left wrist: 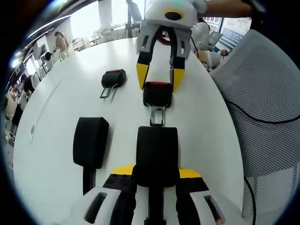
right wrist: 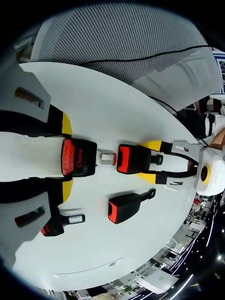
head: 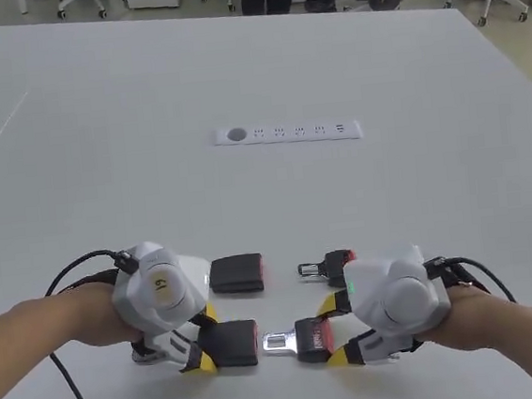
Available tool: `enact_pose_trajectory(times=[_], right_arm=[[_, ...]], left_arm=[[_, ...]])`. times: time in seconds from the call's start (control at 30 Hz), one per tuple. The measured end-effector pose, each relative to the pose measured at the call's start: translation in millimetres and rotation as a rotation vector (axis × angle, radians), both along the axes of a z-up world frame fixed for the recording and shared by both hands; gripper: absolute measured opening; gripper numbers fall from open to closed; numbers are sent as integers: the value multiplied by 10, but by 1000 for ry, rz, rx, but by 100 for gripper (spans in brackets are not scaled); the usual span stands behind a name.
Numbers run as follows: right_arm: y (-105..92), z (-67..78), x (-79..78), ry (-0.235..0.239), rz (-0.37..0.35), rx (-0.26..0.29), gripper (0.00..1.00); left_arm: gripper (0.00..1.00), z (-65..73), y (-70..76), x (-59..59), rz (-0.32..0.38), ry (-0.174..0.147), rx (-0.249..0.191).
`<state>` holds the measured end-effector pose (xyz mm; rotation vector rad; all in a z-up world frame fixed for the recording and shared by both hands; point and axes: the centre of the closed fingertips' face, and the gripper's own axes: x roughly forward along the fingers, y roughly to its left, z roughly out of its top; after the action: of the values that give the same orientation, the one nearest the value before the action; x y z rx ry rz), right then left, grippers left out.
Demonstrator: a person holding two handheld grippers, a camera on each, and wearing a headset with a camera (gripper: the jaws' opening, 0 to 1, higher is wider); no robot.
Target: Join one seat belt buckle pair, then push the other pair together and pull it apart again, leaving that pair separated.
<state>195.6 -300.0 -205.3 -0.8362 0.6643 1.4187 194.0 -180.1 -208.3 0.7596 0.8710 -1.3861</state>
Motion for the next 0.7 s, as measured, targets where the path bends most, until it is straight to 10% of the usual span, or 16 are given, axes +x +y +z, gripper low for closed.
enact_pose_trajectory(times=[0.7], right_arm=[[241, 9, -32, 8, 13, 17, 31]], left_arm=[[33, 10, -3, -10, 0, 0, 0]])
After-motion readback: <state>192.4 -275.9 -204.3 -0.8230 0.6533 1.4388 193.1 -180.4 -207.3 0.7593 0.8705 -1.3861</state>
